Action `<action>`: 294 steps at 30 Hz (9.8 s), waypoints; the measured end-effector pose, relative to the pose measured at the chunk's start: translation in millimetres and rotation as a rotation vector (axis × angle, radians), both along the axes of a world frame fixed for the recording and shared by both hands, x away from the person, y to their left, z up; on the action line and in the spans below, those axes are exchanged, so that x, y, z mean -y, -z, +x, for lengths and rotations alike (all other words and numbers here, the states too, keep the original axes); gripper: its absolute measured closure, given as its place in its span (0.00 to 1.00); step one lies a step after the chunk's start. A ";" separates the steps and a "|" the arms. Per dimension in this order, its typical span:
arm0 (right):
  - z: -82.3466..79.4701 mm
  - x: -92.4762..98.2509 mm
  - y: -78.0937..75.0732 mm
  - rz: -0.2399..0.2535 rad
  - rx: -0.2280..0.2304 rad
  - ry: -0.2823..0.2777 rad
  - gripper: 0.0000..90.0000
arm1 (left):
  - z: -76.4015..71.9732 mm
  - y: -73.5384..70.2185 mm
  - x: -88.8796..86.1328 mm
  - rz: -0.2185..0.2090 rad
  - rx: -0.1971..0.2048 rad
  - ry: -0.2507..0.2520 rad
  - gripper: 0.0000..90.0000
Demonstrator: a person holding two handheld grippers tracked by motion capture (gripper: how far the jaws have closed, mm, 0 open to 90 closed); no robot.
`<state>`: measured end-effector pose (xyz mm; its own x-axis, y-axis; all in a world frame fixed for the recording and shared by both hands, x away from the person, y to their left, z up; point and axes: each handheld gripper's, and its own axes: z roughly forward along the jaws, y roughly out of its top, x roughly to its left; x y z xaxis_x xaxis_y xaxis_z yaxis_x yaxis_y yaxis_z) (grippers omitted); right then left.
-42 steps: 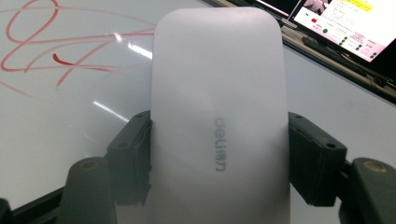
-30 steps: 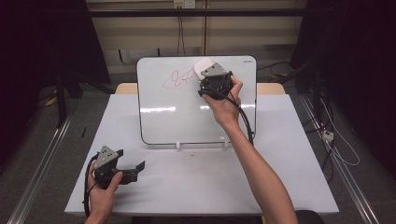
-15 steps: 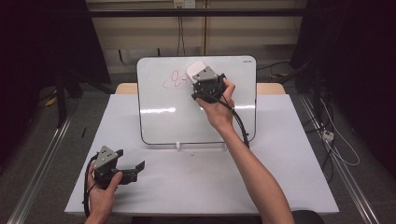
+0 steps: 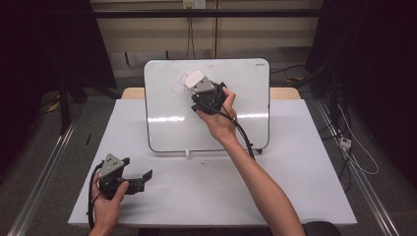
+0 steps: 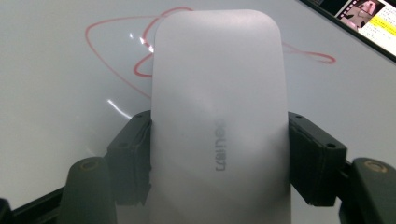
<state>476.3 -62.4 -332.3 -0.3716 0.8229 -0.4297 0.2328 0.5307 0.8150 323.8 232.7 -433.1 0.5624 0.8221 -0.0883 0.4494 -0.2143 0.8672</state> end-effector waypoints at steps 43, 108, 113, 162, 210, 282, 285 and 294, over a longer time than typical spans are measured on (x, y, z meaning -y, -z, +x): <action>-23.7 -72.7 30.8 -0.111 -0.017 -0.161 0.35 | -1.7 -0.5 -4.6 -0.007 0.001 -0.009 0.05; 11.4 68.4 -26.0 0.165 -0.017 0.227 0.35 | -1.4 1.1 -5.3 -0.007 -0.004 -0.021 0.05; 12.5 53.4 -24.0 0.192 -0.015 0.243 0.35 | -0.6 0.7 -4.7 0.000 -0.005 -0.017 0.05; 7.1 -50.4 -8.2 0.031 -0.027 0.012 0.35 | 0.4 2.1 -8.1 -0.013 -0.011 -0.015 0.05; -75.4 120.0 37.4 0.163 -0.049 0.028 0.35 | 0.4 -1.0 -0.7 -0.005 0.005 -0.016 0.05; -167.1 210.3 103.9 0.388 -0.151 0.120 0.10 | 8.3 -3.2 0.2 -0.031 0.029 -0.038 0.05; -173.3 211.9 107.5 0.406 -0.152 0.121 0.10 | 7.7 -3.1 1.4 -0.028 0.027 -0.037 0.05; -181.2 217.0 112.7 0.435 -0.150 0.140 0.10 | 7.4 -2.5 1.2 -0.016 0.024 -0.043 0.05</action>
